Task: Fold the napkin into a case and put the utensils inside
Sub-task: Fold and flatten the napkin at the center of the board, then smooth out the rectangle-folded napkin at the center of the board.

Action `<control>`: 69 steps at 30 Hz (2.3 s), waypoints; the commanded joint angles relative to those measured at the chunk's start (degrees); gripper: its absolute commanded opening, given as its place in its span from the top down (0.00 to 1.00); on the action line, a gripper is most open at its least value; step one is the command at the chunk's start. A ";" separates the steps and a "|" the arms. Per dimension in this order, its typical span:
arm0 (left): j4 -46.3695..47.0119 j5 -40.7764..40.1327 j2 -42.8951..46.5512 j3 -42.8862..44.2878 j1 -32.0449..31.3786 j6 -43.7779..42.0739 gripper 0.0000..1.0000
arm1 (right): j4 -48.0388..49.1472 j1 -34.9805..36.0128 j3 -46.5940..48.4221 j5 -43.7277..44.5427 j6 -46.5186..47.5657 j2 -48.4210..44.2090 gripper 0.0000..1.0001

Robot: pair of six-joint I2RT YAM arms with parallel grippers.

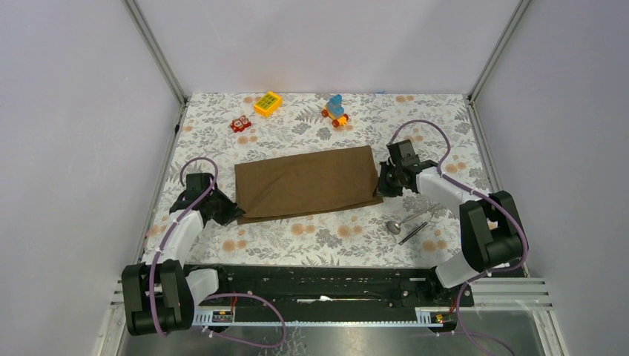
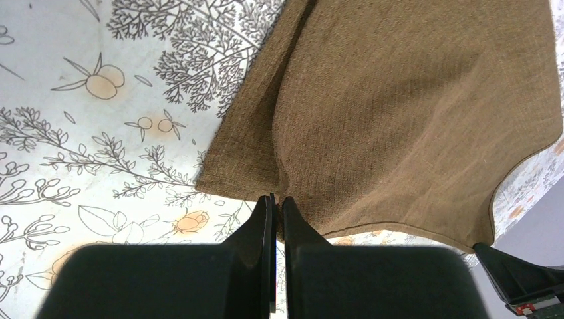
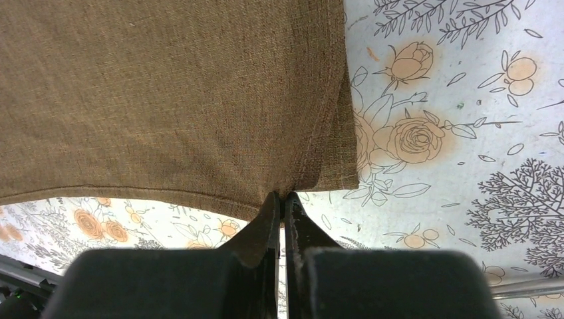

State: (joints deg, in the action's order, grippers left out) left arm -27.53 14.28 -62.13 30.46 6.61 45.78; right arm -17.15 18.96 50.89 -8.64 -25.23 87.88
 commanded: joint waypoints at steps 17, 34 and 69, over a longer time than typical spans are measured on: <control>0.83 -2.82 -3.91 -2.81 0.02 4.36 1.00 | 2.48 -0.25 -1.15 2.01 0.80 4.35 1.00; -0.31 -3.47 -5.76 -2.26 -0.51 4.57 0.99 | 2.56 -0.51 -0.29 2.32 0.65 6.12 1.00; -1.21 -4.16 -2.41 7.95 -6.26 -6.51 0.15 | 1.61 0.11 4.99 -9.10 1.86 4.50 0.23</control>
State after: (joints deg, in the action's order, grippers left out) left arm -28.60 17.89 -64.69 35.86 0.64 44.62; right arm -16.14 18.81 55.31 -18.68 -22.98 92.03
